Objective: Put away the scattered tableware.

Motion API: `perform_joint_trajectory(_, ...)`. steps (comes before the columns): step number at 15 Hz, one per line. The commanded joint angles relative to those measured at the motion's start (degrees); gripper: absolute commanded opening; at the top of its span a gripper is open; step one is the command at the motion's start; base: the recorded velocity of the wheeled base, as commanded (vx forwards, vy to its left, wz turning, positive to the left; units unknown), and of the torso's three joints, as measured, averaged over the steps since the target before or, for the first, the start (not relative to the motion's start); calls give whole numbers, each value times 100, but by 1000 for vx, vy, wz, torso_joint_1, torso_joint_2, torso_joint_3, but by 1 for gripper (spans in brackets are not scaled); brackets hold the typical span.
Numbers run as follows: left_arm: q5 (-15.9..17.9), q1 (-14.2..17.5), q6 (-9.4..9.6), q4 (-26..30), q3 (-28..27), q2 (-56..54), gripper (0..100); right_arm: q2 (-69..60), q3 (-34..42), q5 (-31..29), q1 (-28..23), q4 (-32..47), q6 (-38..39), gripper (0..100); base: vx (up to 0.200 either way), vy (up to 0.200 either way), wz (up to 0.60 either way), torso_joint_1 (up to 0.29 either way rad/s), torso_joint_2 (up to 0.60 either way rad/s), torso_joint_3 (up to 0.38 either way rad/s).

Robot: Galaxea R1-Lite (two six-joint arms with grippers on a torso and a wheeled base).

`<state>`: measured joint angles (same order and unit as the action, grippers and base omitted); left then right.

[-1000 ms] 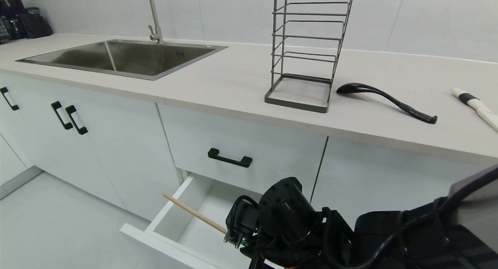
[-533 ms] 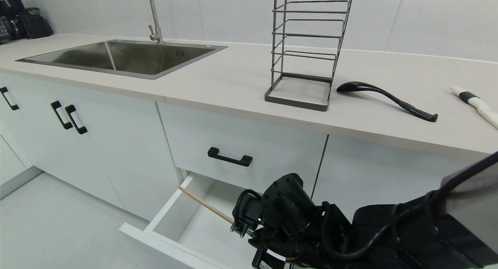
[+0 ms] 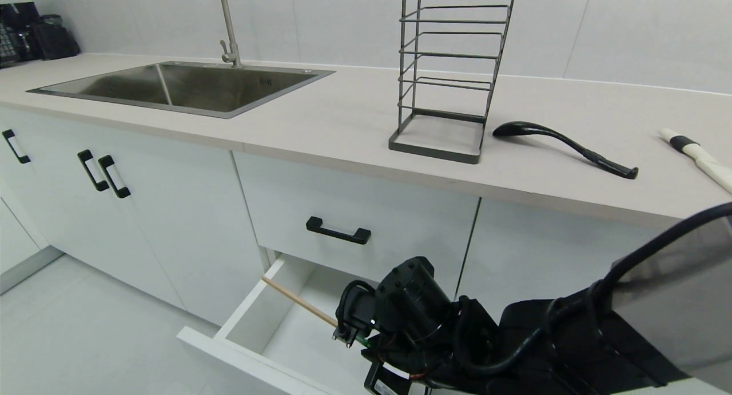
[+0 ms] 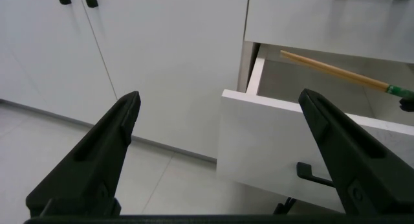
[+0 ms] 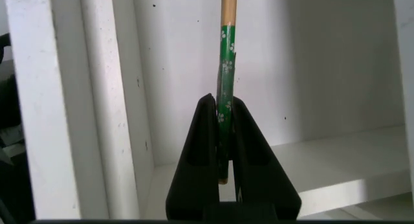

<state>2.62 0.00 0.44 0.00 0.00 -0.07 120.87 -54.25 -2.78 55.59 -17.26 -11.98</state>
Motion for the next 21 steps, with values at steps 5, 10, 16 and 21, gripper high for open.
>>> perform_joint_trajectory(5,2,0,0,0,0,7,100,323,-104,-267,-101,-14,152,0,0,0,0,0,0,0)
perform_joint_trajectory(10,2,0,0,0,0,7,100,657,-262,-293,-92,-23,319,0,0,0,0,0,0,0)
perform_joint_trajectory(16,2,0,0,0,0,7,100,965,-517,-293,-127,-23,381,0,0,0,0,0,0,0)
perform_joint_trajectory(21,2,0,0,-9,0,7,100,1114,-596,-293,-136,-14,636,0,0,0,0,0,0,0)
